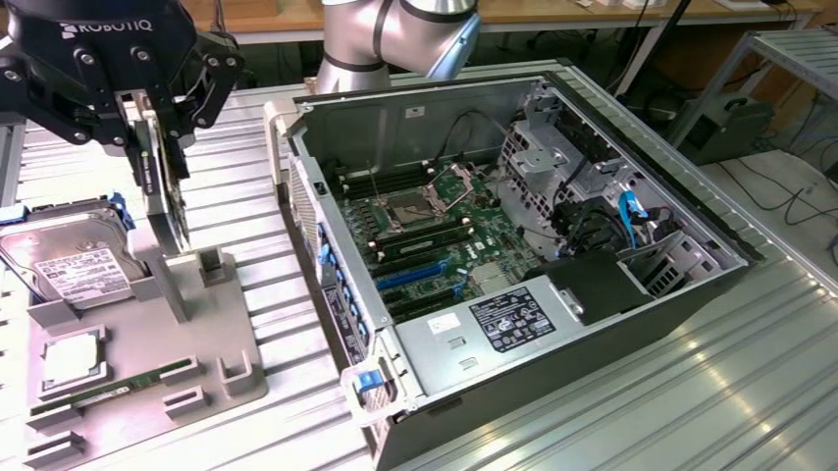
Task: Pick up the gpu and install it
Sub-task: 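Pick up the gpu and move the gpu toward the slot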
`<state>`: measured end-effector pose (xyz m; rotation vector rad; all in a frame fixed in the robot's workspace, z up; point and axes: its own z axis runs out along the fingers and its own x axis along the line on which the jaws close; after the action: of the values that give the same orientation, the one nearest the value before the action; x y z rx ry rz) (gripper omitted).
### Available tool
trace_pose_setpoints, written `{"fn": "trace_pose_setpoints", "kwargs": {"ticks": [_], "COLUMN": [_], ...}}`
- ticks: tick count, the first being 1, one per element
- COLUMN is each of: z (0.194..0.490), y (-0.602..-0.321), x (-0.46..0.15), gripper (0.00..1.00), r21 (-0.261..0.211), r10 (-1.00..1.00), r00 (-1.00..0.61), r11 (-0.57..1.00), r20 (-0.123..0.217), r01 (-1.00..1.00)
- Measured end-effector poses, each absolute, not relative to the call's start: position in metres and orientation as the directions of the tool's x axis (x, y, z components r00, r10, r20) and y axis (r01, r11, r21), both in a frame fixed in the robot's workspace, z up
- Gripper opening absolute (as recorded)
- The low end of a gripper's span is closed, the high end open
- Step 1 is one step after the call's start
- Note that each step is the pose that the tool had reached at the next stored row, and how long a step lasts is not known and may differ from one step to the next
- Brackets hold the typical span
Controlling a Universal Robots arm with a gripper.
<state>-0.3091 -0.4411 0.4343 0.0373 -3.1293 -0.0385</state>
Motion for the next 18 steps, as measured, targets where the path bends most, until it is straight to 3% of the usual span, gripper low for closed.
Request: {"fn": "trace_pose_setpoints", "kwargs": {"ticks": [4,18], "z": [0.434,0.431], "y": [-0.441,-0.44], "x": [-0.309,-0.276], "gripper": [0.28,0.28], "r21": [-0.028,-0.028], "r10": [-0.023,-0.023], "r00": [-1.0,-1.0], "r11": [0.999,0.999], "r20": [0.011,0.011], "r01": [-0.024,-0.024]}}
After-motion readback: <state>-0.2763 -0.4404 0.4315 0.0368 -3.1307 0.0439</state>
